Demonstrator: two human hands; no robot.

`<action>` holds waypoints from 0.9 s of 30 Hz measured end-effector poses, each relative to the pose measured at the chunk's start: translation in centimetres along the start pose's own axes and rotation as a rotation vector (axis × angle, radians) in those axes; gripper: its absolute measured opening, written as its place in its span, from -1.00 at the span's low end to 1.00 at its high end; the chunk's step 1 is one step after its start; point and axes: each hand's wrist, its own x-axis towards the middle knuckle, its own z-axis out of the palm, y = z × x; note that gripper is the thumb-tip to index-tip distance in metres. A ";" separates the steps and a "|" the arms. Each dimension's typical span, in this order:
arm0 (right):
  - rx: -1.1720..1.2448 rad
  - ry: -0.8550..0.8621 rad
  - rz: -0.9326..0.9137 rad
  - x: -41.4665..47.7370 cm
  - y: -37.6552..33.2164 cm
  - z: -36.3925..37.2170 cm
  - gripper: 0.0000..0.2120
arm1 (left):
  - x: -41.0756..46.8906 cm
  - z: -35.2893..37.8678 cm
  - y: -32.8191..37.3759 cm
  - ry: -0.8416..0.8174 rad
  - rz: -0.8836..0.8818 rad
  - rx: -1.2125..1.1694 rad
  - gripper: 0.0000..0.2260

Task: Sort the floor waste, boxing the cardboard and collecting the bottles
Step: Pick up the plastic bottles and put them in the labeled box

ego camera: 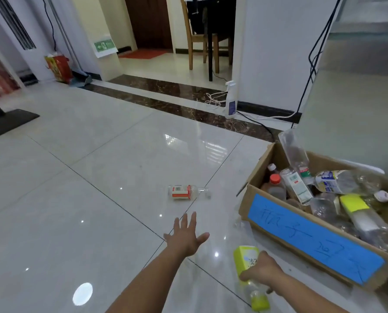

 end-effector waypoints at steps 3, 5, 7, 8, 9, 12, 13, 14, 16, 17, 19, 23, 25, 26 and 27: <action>0.024 -0.013 -0.014 1.3 -2.6 0.0 -0.20 | 3.0 -2.0 0.3 -0.014 0.018 0.034 -0.29; 0.041 -0.043 -0.003 2.5 -4.9 0.2 -0.21 | 4.5 -2.5 -0.3 -0.022 0.047 0.097 -0.27; 0.108 -0.043 -0.026 4.4 -7.2 1.3 -0.21 | 6.8 -3.1 -1.7 0.014 0.067 0.134 -0.24; 0.153 -0.030 -0.045 5.5 -8.3 1.7 -0.21 | 8.3 -3.6 -2.6 0.043 0.070 0.141 -0.22; 0.197 -0.021 -0.063 6.8 -9.4 2.2 -0.21 | 9.7 -3.9 -3.4 0.067 0.075 0.156 -0.21; 0.269 -0.004 -0.085 9.8 -11.4 3.5 -0.20 | 12.8 -4.5 -5.7 0.102 0.070 0.215 -0.15; 0.288 0.009 -0.073 10.7 -11.8 3.8 -0.18 | 13.8 -4.7 -6.3 0.106 0.046 0.206 -0.13; 0.298 0.025 -0.058 11.3 -12.0 4.0 -0.16 | 14.9 -4.7 -6.8 0.106 0.018 0.178 -0.11; 0.308 0.060 -0.040 11.9 -12.2 3.9 -0.20 | 17.1 -4.6 -7.0 0.106 -0.004 0.139 -0.08; 0.309 0.075 -0.037 12.4 -12.2 3.8 -0.23 | 18.1 -4.6 -6.8 0.108 -0.001 0.142 -0.08; 0.303 0.065 -0.037 13.8 -12.2 3.4 -0.25 | 20.3 -4.4 -6.5 0.122 -0.003 0.144 -0.10; 0.346 0.078 -0.033 16.3 -11.9 2.8 -0.28 | 25.2 -3.2 -6.3 0.166 -0.082 0.131 -0.19; 0.357 0.083 -0.018 16.7 -11.6 2.4 -0.30 | 26.4 -2.4 -6.4 0.171 -0.086 0.176 -0.25; 0.359 0.086 -0.008 17.2 -11.3 2.3 -0.28 | 26.4 -1.9 -6.4 0.199 -0.075 0.222 -0.29; 0.360 0.087 0.003 17.3 -11.1 2.3 -0.25 | 26.2 -1.4 -6.5 0.247 -0.054 0.276 -0.35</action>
